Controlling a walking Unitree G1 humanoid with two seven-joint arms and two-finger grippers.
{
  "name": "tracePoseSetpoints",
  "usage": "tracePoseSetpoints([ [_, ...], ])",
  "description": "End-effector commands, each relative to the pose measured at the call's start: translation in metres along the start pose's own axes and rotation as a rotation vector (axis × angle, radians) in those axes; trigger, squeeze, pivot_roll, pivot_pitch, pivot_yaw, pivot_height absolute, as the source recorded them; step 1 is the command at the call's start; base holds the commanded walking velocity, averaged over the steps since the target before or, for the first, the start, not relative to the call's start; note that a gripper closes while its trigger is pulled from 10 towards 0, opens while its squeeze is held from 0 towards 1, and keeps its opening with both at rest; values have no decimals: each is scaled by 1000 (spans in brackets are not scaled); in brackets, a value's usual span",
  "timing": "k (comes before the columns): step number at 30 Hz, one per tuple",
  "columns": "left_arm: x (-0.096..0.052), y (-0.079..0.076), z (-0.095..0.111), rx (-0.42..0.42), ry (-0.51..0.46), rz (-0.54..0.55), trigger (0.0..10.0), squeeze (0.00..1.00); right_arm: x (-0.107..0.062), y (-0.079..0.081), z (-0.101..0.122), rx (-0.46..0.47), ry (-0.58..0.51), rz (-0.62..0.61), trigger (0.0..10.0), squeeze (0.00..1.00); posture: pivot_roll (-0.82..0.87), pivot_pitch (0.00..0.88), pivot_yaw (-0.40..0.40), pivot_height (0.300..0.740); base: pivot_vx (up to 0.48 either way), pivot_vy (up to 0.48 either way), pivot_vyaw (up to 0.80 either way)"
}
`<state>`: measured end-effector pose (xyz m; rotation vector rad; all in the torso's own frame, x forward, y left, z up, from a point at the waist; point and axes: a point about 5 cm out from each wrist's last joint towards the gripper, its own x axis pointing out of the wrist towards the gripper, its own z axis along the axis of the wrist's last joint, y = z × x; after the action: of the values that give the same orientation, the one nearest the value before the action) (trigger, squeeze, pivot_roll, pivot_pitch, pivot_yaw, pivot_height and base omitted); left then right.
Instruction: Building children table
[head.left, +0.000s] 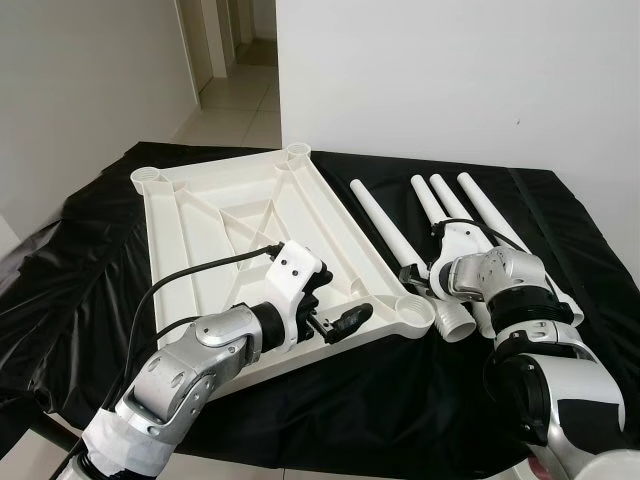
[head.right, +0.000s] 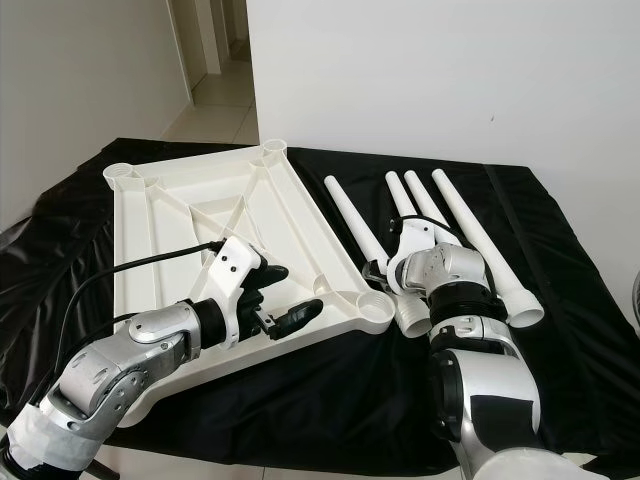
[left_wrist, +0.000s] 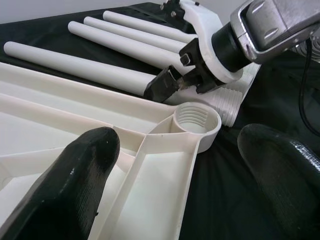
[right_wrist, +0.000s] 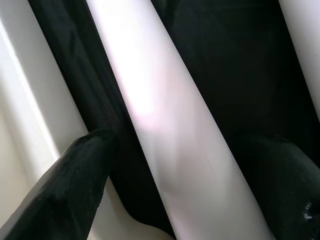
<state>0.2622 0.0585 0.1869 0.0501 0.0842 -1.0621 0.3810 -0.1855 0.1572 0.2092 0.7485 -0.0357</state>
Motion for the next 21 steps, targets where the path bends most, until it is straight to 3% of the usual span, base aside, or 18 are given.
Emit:
tracePoseSetpoints([
  [1,-2,-6,1,-1,-3,-88,10000,0,6,5,-13,-21,68,17,10000,0,4,16,3,740,0,0,0],
  [4,-2,-6,2,-2,-6,-83,10000,0,7,5,-15,-33,83,31,10000,0,4,20,1,740,0,0,0],
  [5,-2,-6,2,-1,-7,-81,10000,0,7,6,-16,-37,95,33,7882,0,4,21,0,740,0,0,0],
  [7,-2,-6,2,-1,-7,-81,10000,0,7,6,-16,-37,95,33,7882,0,4,21,0,740,0,0,0],
  [8,-2,-5,3,-1,-10,-78,10000,0,9,6,-18,-72,106,26,0,0,3,24,-1,740,0,0,0],
  [19,-2,-3,4,-7,-25,-62,10000,0,7,9,-12,-121,75,29,0,0,4,29,-5,740,0,0,0],
  [21,0,-1,6,-5,-33,-55,10000,0,2,9,1,-116,23,45,0,0,-1,26,-5,740,0,0,0],
])
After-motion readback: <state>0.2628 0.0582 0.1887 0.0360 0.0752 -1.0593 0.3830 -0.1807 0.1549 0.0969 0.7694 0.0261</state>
